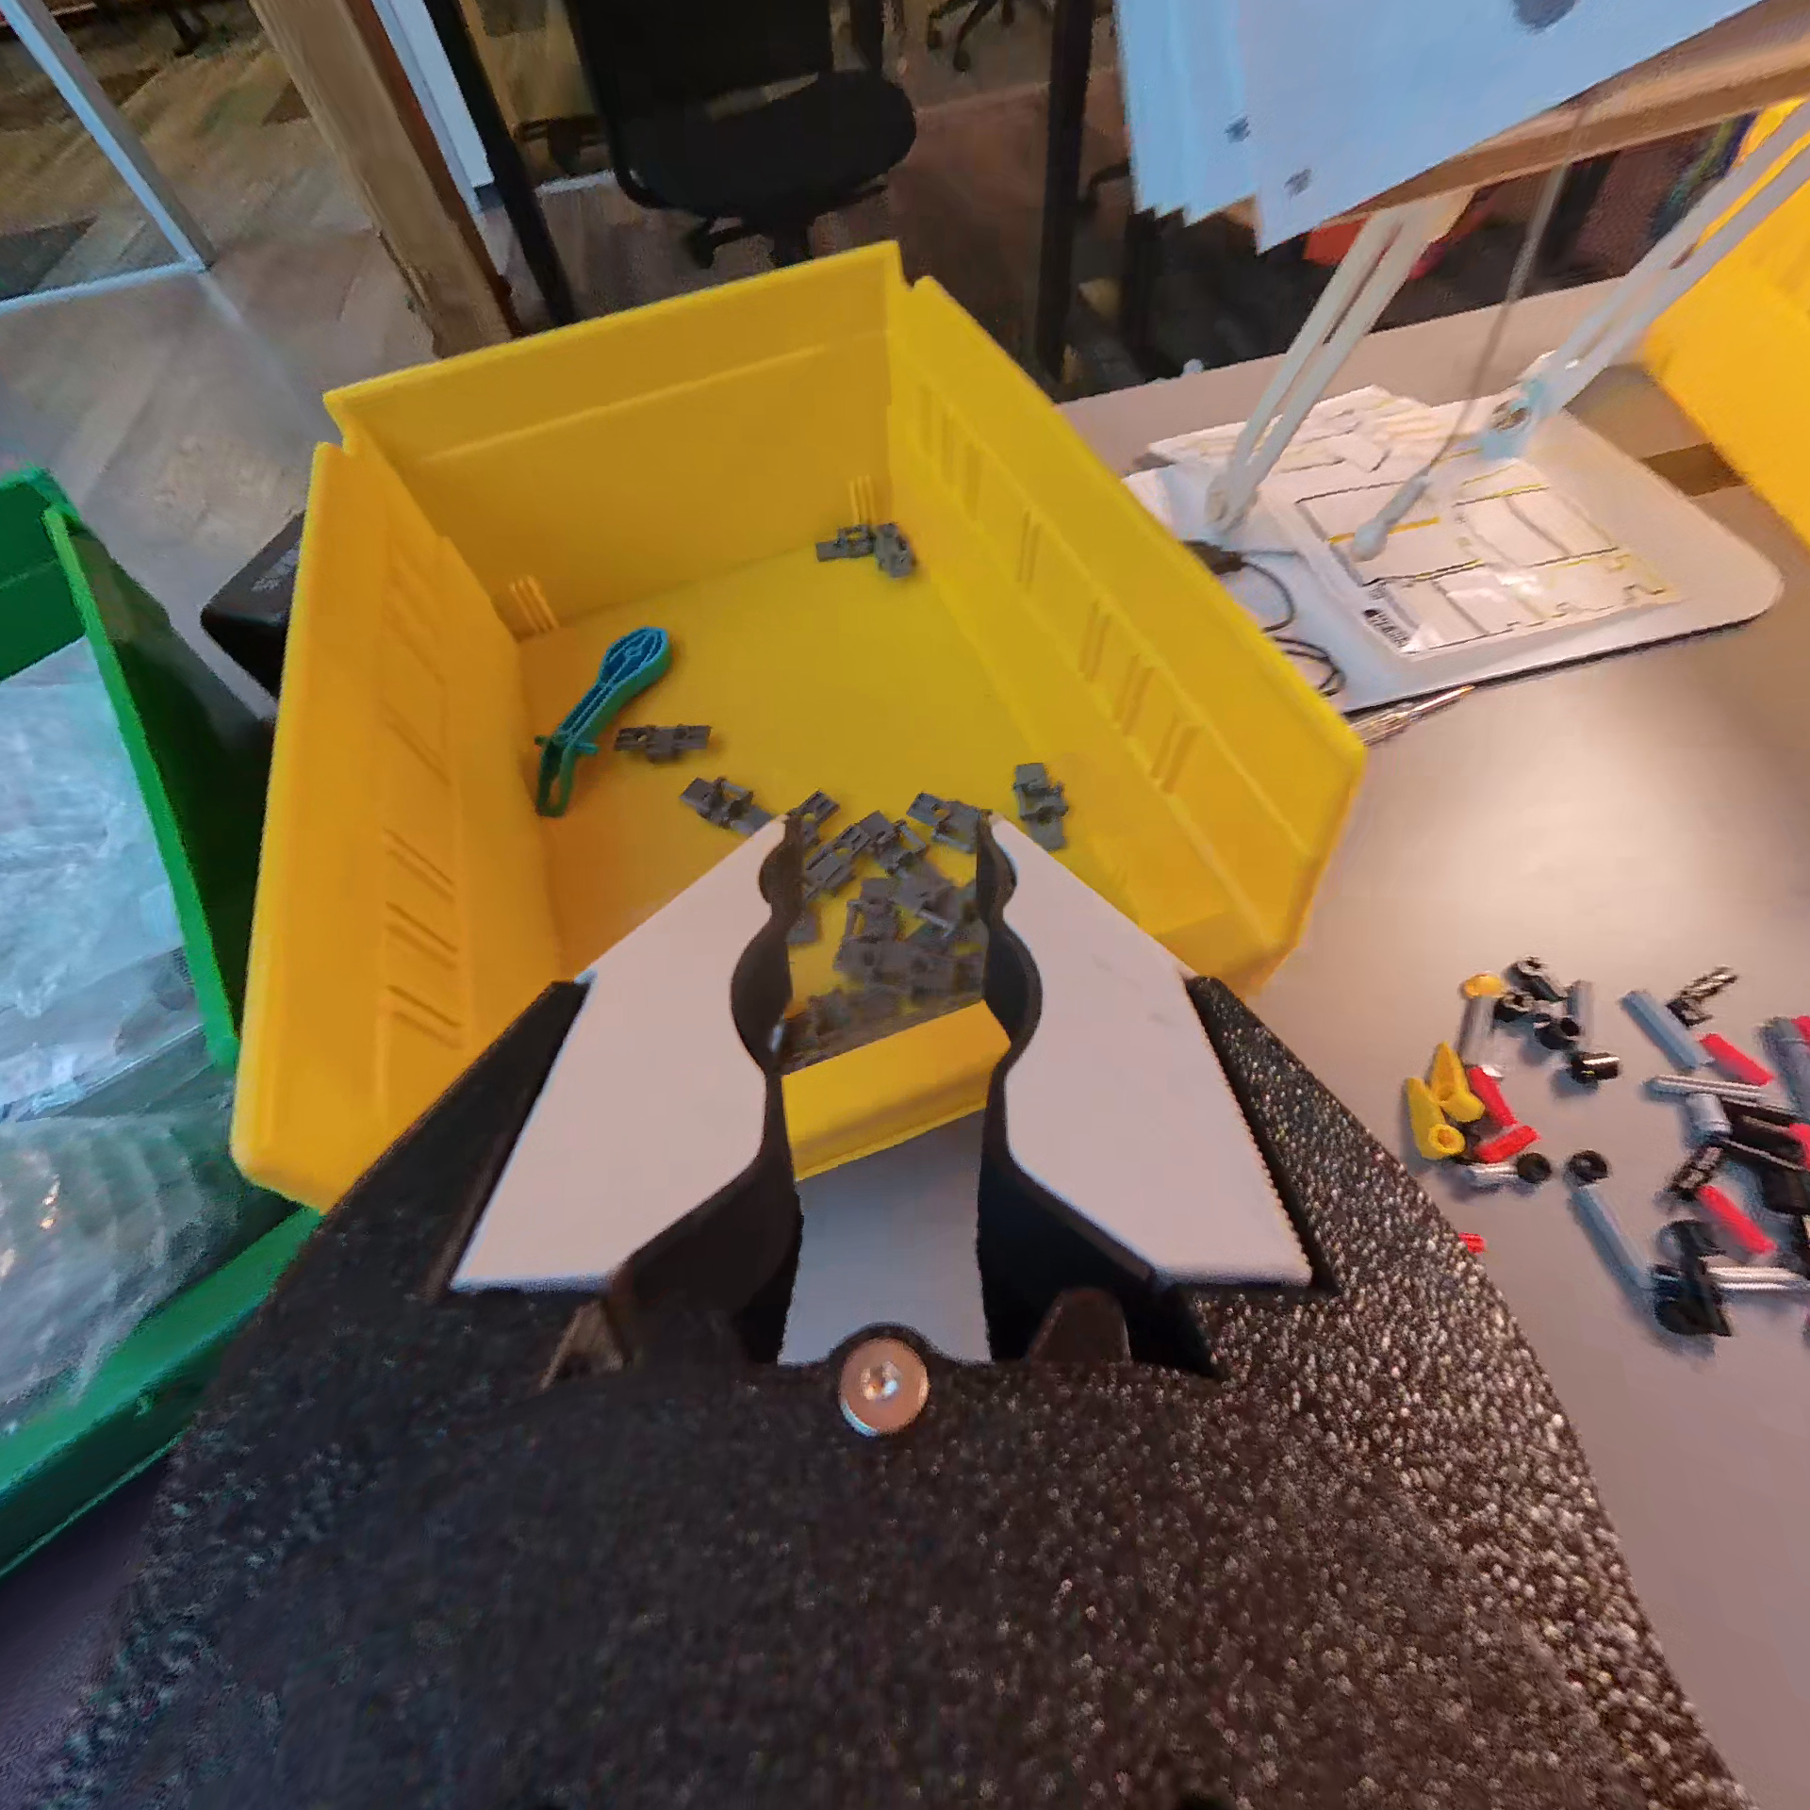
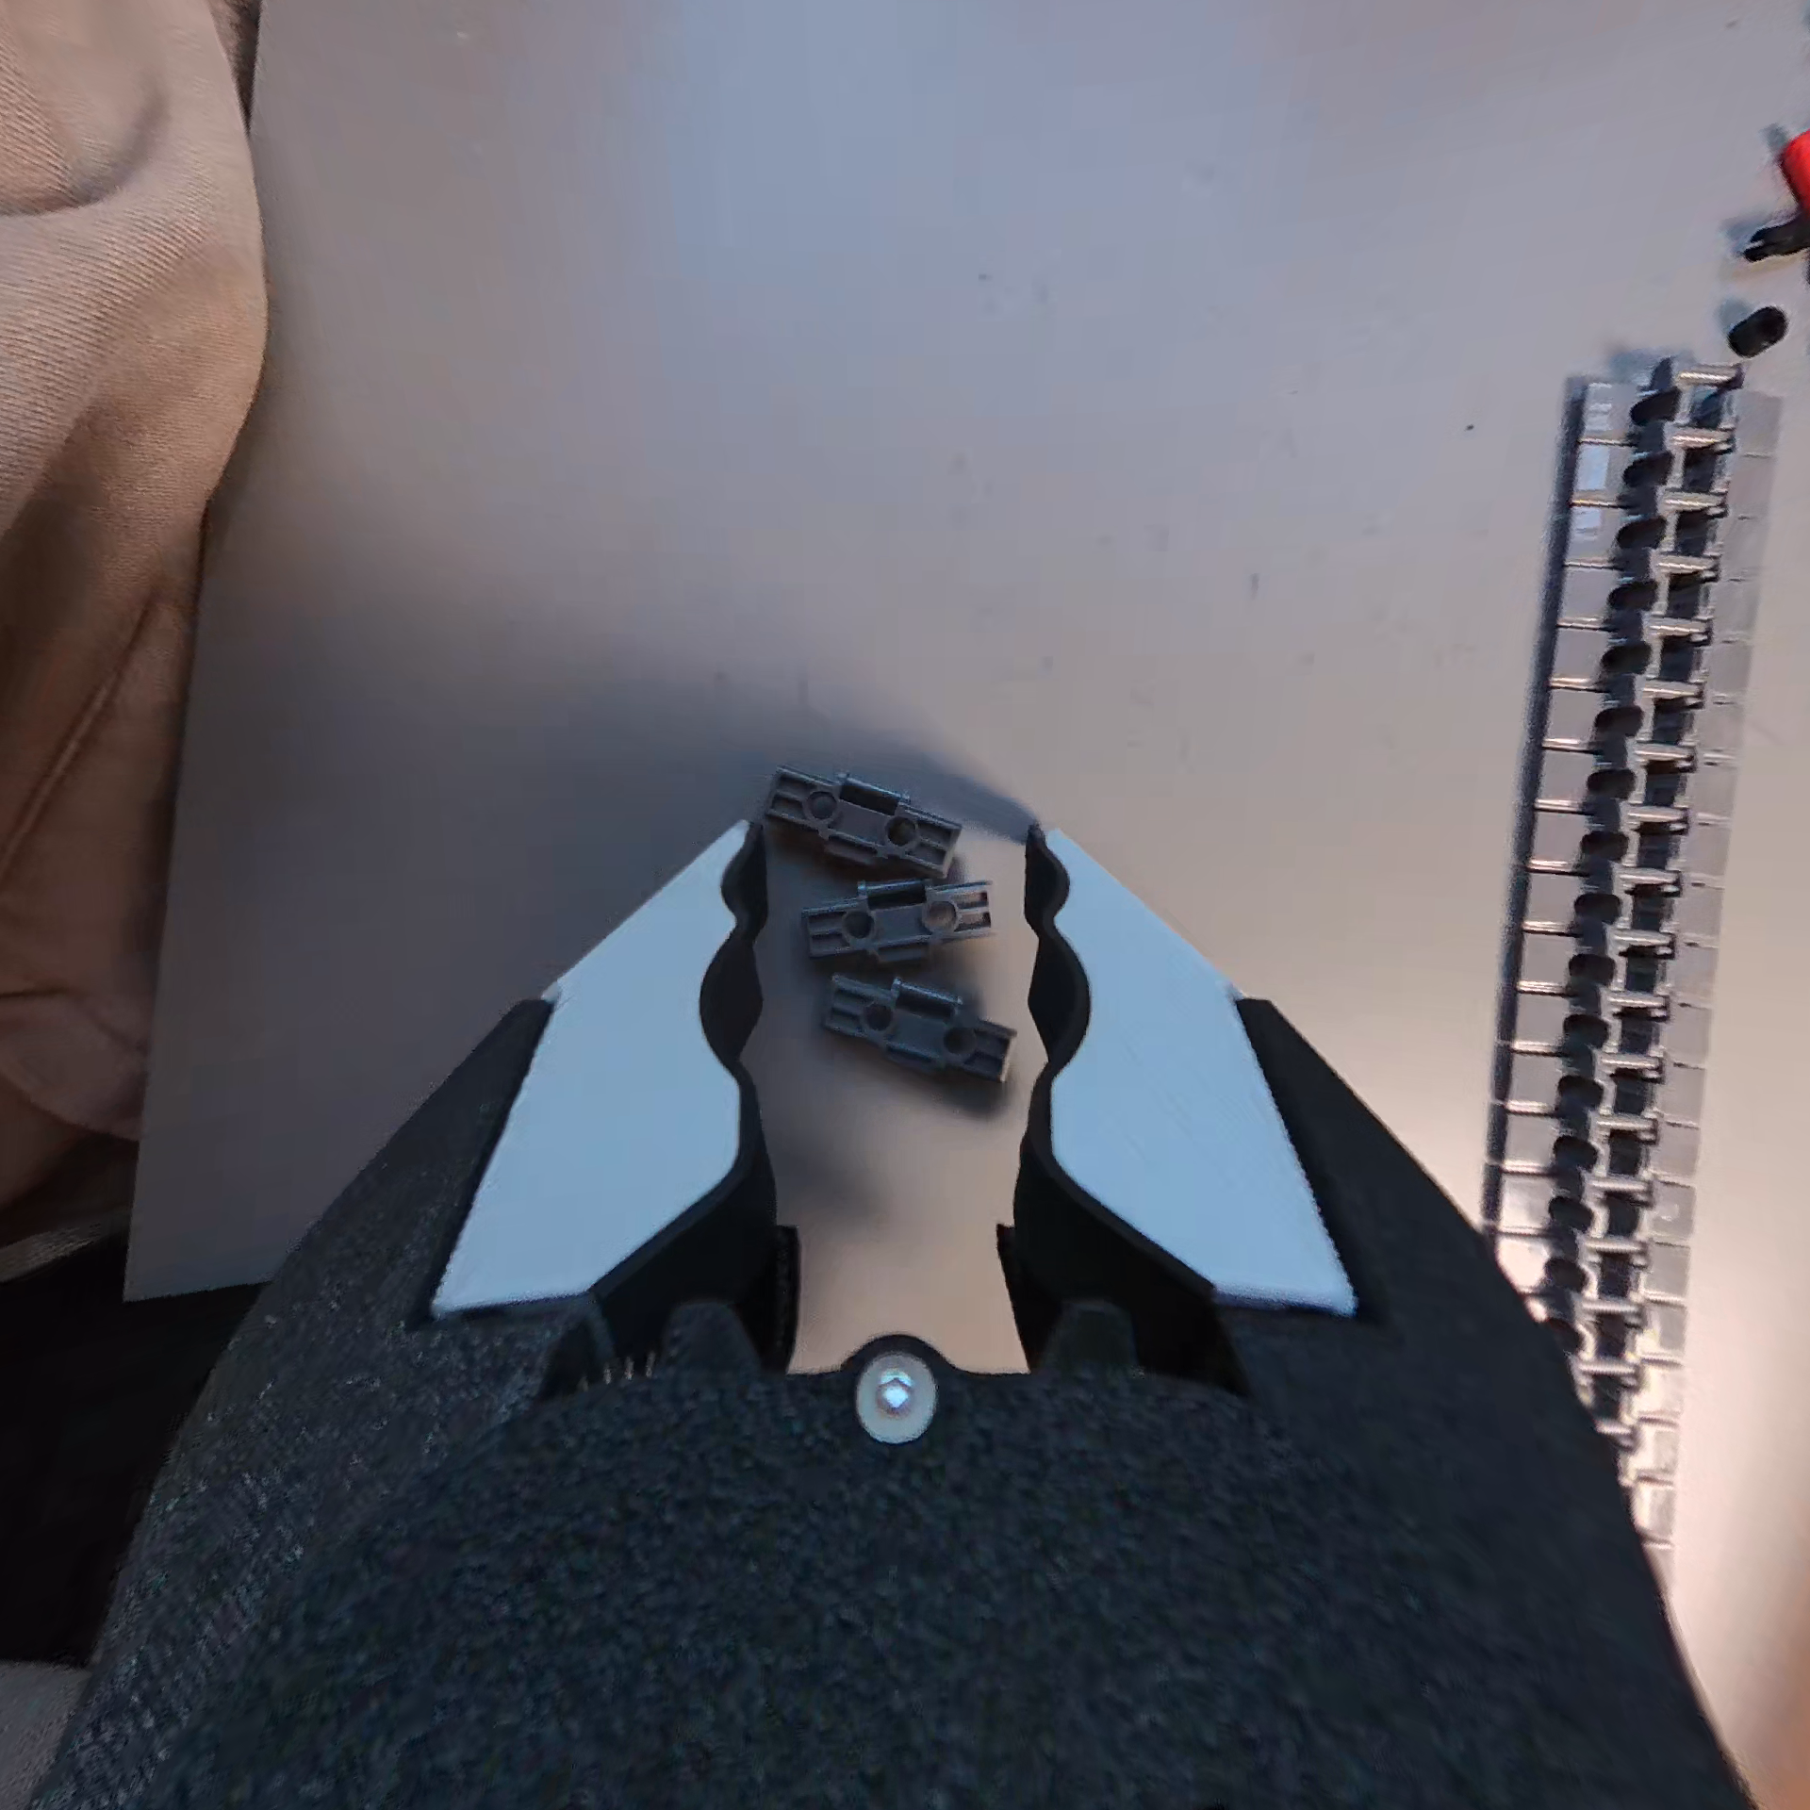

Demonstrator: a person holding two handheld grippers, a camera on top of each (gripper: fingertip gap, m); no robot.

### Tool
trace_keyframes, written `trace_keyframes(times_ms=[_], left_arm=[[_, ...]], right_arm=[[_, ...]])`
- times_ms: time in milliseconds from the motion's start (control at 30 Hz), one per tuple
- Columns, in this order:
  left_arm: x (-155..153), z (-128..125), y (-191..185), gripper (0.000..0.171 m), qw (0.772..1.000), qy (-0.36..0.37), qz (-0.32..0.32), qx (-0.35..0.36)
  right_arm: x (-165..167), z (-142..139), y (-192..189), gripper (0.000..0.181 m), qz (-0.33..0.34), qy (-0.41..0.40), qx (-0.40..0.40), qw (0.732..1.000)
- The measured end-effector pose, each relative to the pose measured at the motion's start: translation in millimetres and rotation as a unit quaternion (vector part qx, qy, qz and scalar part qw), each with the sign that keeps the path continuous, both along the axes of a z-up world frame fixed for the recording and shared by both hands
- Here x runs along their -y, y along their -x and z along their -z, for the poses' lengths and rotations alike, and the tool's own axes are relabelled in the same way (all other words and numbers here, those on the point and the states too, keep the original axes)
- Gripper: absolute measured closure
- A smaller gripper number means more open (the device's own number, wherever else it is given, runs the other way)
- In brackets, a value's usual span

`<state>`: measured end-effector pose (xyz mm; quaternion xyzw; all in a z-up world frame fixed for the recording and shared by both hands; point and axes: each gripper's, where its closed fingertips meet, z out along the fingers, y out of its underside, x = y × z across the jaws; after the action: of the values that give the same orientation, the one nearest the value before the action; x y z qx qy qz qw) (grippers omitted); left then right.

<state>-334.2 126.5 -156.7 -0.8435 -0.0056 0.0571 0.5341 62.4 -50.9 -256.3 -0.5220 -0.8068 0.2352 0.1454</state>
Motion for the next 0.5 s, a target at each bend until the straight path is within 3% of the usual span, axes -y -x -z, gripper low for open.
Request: trace_keyframes(times_ms=[100,233,367,500], left_arm=[[2,-18,-44,0.136,0.997,-0.032,0.07,0.023],[19,-18,-132,0.136,0.97,-0.003,0.229,0.081],[58,-5,-226,0.131,0.904,0.07,0.377,0.189],[89,-8,-292,0.129,0.849,0.104,0.46,0.239]], right_arm=[[2,-1,2,0.155,-0.006,-0.006,-0.004,1.0],[-3,-5,8,0.156,-0.003,-0.025,-0.025,0.999],[-34,-37,34,0.155,0.054,-0.087,-0.134,0.986],[-73,-82,54,0.156,0.126,-0.192,-0.262,0.937]])
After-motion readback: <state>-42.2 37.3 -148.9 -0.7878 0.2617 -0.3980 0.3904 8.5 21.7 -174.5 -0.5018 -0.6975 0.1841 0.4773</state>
